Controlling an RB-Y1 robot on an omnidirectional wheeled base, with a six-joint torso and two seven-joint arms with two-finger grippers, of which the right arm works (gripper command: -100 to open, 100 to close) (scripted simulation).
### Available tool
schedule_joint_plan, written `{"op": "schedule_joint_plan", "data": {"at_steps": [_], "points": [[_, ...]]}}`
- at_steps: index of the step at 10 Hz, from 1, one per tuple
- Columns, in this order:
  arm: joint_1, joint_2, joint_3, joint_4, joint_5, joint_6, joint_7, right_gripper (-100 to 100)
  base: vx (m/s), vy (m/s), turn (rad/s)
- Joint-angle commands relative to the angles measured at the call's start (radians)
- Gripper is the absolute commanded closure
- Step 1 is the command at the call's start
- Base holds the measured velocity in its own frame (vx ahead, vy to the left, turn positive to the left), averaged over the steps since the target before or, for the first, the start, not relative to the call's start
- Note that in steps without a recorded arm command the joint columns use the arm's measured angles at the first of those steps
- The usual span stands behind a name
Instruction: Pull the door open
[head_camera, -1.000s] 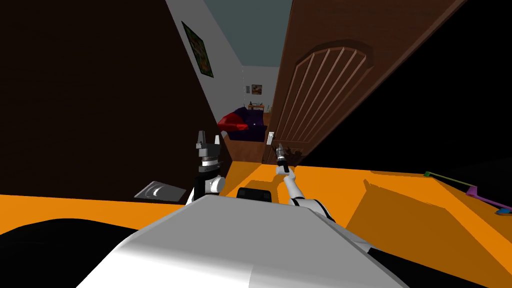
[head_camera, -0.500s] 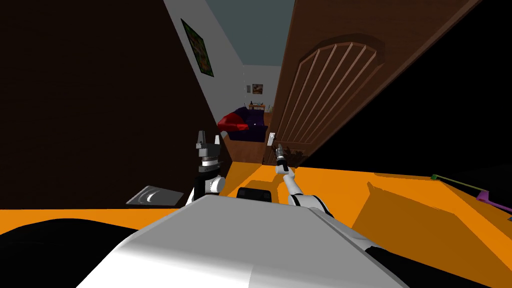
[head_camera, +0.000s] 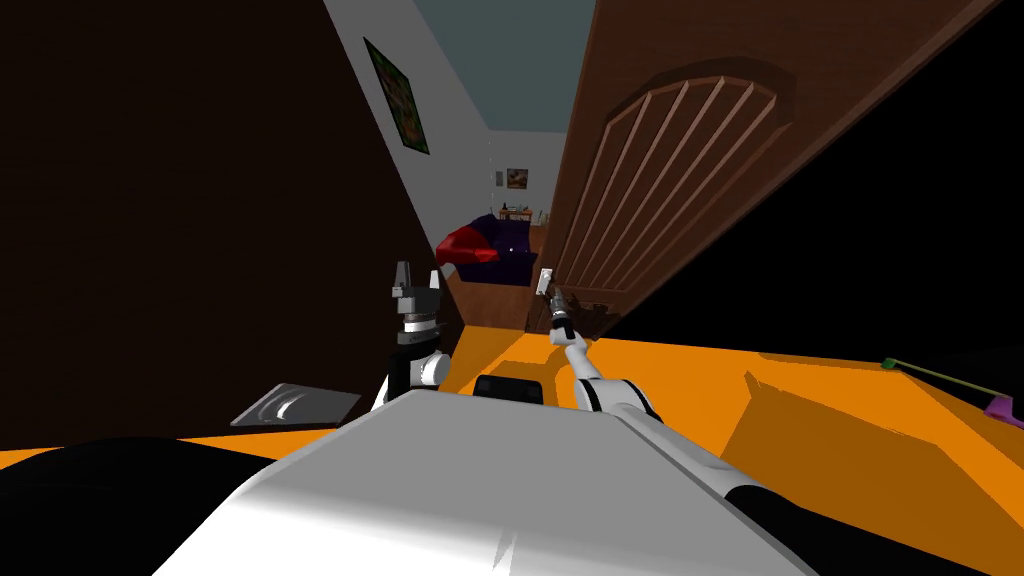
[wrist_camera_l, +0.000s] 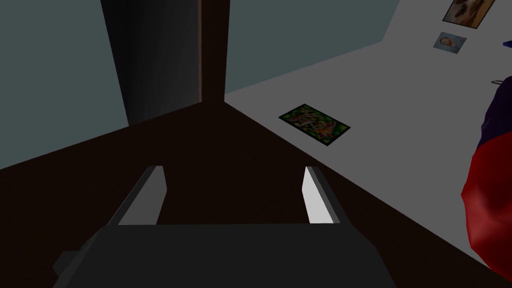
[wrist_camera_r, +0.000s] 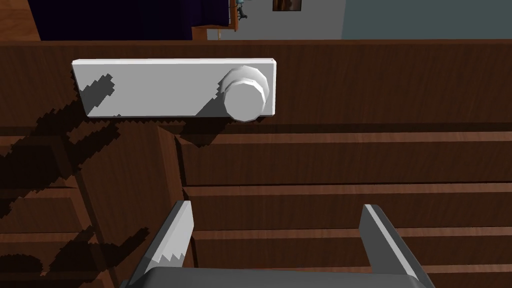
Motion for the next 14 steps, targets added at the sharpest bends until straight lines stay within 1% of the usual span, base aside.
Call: {"op": "schedule_joint_plan", "data": {"at_steps": [1, 3, 5, 6, 7, 8, 9, 10, 11, 12, 14], "points": [[-0.026, -0.001, -0.003, 0.044, -0.006, 0.0, 0.0, -100, 0.073, -0.007, 0.021], [-0.047, -0.001, -0.005, 0.081, -0.012, 0.001, 0.0, -100, 0.064, 0.002, 0.02], [-0.082, -0.001, -0.009, 0.139, -0.02, 0.002, 0.001, -100, 0.071, -0.004, 0.026], [-0.071, -0.001, -0.008, 0.122, -0.018, -0.001, 0.001, -100, 0.034, 0.0, 0.006], [-0.068, -0.011, -0.009, 0.125, -0.019, -0.001, -0.006, -100, 0.054, 0.014, 0.085], [-0.061, -0.036, -0.012, 0.128, -0.023, -0.005, -0.024, -100, 0.146, 0.029, 0.14], [-0.058, -0.047, -0.013, 0.13, -0.024, -0.007, -0.032, -100, 0.19, 0.029, 0.112], [-0.052, -0.07, -0.015, 0.133, -0.027, -0.01, -0.048, -100, 0.213, 0.06, 0.147], [-0.052, -0.07, -0.015, 0.133, -0.027, -0.01, -0.048, -100, 0.129, 0.045, 0.05], [-0.041, -0.107, -0.019, 0.138, -0.032, -0.016, -0.075, -100, 0.138, 0.064, 0.168], [-0.041, -0.107, -0.019, 0.082, -0.032, -0.016, -0.075, -100, 0.085, 0.015, 0.045]]}}
